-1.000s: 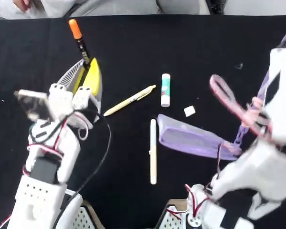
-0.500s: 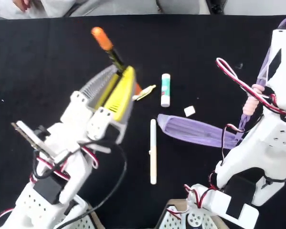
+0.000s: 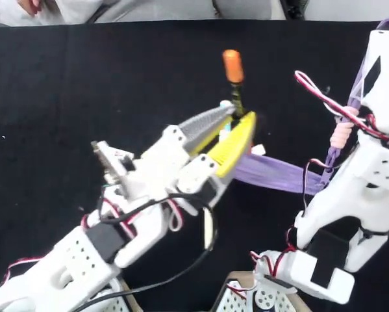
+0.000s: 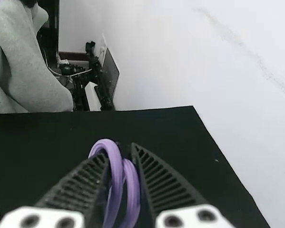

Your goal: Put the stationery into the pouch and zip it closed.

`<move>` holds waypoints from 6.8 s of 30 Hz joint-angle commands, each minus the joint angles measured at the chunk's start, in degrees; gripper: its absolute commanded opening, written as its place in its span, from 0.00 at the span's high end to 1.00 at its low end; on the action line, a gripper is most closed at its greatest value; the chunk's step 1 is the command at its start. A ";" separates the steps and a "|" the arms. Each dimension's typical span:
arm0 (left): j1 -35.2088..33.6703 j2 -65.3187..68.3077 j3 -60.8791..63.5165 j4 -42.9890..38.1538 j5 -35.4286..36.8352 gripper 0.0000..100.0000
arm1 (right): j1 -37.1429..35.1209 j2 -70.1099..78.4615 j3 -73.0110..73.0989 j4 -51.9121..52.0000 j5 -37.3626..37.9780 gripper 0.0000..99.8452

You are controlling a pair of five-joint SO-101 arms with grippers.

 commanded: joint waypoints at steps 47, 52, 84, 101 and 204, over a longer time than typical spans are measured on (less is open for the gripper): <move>-1.10 -5.98 -14.99 27.34 -7.38 0.85 | 1.67 4.79 -0.48 -6.42 -0.53 0.99; -19.03 -2.90 -21.93 34.37 -3.25 0.85 | 1.85 4.79 -0.04 -7.56 -0.53 0.99; -28.35 75.16 -52.26 52.75 -38.86 0.85 | 4.04 11.82 -0.48 -5.89 2.02 0.99; -29.76 106.64 -90.77 75.78 -40.26 0.86 | 4.04 13.23 -0.13 -5.89 2.02 0.99; -11.82 29.89 -113.01 107.69 -1.67 0.97 | 1.67 13.23 -0.13 -1.32 4.31 0.99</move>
